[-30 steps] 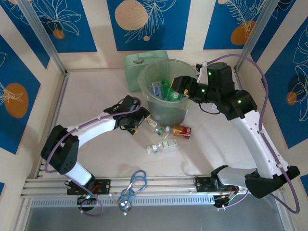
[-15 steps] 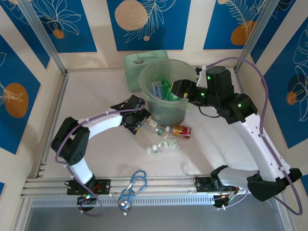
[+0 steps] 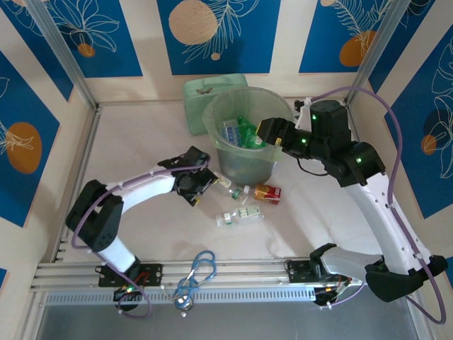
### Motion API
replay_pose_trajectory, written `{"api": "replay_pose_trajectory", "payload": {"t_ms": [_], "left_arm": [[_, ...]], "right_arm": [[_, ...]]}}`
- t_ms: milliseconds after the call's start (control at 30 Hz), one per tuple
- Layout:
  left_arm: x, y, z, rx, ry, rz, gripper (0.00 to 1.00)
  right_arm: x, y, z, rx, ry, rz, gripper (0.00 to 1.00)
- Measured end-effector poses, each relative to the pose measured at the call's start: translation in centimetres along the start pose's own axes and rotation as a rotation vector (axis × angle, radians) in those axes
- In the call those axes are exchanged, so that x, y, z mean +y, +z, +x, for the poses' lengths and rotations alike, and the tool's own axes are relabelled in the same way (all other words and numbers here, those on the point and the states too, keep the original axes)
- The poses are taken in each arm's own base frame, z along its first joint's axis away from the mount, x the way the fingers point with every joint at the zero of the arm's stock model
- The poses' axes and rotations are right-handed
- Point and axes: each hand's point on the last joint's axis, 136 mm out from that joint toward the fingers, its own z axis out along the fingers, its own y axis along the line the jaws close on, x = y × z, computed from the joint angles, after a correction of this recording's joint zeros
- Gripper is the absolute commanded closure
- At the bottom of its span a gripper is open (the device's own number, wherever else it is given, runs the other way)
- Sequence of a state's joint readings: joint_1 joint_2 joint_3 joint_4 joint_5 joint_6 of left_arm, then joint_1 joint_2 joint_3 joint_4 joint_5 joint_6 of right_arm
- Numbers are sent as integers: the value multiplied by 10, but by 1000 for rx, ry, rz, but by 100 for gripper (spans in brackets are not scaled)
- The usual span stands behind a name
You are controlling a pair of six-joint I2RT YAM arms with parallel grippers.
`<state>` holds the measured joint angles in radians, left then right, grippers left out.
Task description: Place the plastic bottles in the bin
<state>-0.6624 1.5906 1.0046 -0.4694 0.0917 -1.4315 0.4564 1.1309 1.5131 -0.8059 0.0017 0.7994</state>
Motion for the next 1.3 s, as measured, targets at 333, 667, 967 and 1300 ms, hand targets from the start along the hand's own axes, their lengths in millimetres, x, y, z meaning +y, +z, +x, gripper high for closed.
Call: {"api": "replay_pose_trajectory", "payload": {"t_ms": [333, 667, 967, 1300], "left_arm": [[-3, -15, 1, -14, 7, 63, 11], [-37, 8, -8, -23, -17, 102, 11], [-45, 25, -15, -35, -39, 60, 13], [-36, 24, -17, -51, -51, 16, 28]], "right_arm": [[-9, -13, -3, -33, 15, 12, 23], [-19, -8, 8, -4, 30, 29, 24], [-15, -19, 11, -14, 31, 12, 24], [-15, -19, 11, -14, 31, 12, 24]]}}
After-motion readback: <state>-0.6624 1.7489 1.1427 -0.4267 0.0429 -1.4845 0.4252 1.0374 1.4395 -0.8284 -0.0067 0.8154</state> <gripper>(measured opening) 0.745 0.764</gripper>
